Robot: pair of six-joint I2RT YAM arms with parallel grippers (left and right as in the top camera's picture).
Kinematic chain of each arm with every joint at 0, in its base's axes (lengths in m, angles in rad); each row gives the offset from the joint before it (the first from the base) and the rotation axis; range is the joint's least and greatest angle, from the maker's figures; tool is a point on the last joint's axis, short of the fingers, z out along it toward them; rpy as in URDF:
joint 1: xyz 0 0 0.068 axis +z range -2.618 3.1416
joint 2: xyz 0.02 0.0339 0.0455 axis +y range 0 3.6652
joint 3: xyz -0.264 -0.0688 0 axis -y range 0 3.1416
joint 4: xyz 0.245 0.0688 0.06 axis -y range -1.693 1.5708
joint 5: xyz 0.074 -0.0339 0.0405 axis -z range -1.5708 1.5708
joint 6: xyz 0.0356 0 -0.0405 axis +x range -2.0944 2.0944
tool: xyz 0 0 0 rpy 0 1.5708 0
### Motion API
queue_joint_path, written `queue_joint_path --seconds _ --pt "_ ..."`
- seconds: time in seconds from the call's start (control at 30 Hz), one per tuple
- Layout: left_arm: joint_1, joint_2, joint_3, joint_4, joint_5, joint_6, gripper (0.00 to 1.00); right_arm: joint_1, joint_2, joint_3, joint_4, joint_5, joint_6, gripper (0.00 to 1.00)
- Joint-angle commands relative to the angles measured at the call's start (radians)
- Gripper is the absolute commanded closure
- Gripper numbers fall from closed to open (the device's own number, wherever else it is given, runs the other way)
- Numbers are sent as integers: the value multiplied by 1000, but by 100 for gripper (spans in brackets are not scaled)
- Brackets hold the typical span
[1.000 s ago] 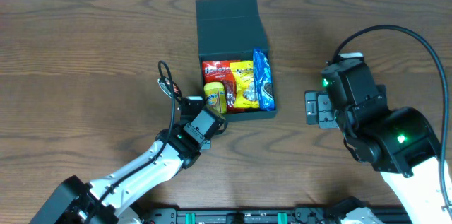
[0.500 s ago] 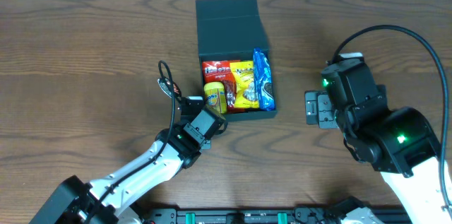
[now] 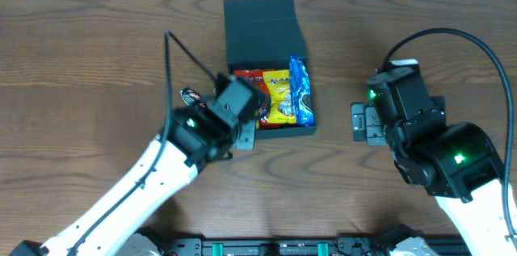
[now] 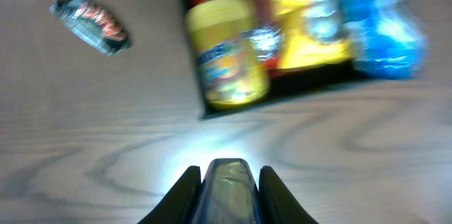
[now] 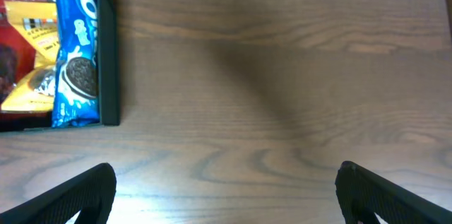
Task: Pack container
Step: 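Lower the Eclipse pack into the box beside the Mentos bottle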
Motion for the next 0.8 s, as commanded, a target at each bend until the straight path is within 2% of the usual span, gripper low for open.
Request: queue_joint_path --seconds 0.0,0.33,0.53,0.77 --pt "39 106 186 -76 153 109 94 -8 0 -1 0 25 5 1" --pt "70 632 695 -378 374 237 94 -7 0 -1 -21 21 4 1" --pt "71 784 742 -376 397 265 94 -7 0 -1 -23 9 4 1" --pt "80 858 742 -319 381 265 94 -7 0 -1 -27 -2 4 1"
